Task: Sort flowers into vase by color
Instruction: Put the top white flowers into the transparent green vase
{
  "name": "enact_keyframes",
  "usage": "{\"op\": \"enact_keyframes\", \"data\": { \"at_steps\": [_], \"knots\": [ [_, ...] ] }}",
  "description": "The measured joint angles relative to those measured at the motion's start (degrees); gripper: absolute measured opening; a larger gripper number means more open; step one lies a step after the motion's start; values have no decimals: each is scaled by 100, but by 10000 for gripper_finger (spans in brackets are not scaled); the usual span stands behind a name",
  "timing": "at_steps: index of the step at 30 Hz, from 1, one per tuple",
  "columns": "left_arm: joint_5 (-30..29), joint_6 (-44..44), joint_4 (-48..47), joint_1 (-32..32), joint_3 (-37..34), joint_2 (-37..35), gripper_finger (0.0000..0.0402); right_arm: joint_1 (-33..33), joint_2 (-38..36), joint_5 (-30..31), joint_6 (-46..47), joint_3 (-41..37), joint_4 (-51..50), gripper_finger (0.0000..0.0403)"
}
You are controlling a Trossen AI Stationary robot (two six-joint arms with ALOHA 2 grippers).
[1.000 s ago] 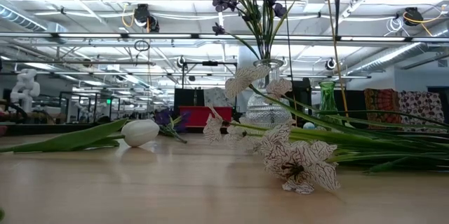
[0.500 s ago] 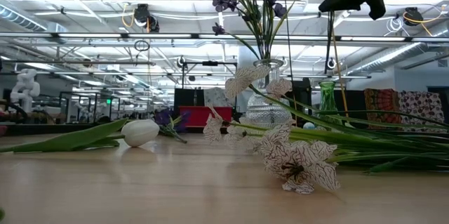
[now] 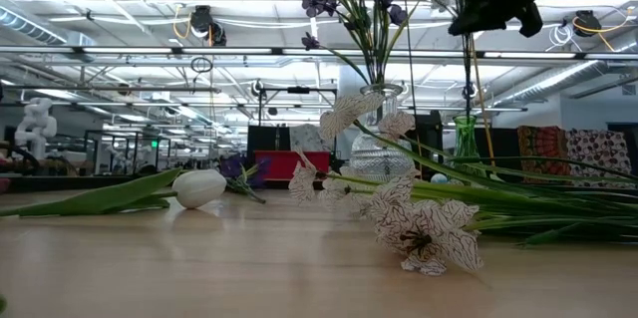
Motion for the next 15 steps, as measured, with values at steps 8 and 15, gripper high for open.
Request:
{"op": "enact_keyframes", "data": {
  "at_steps": [8, 15],
  "knots": [
    [0, 0, 0, 0, 0, 0, 99, -54, 478, -3, 86, -11, -21, 6],
    [0, 0, 0, 0, 0, 0, 99, -52, 428, 7, 791, -743, 420, 7]
  ]
}}
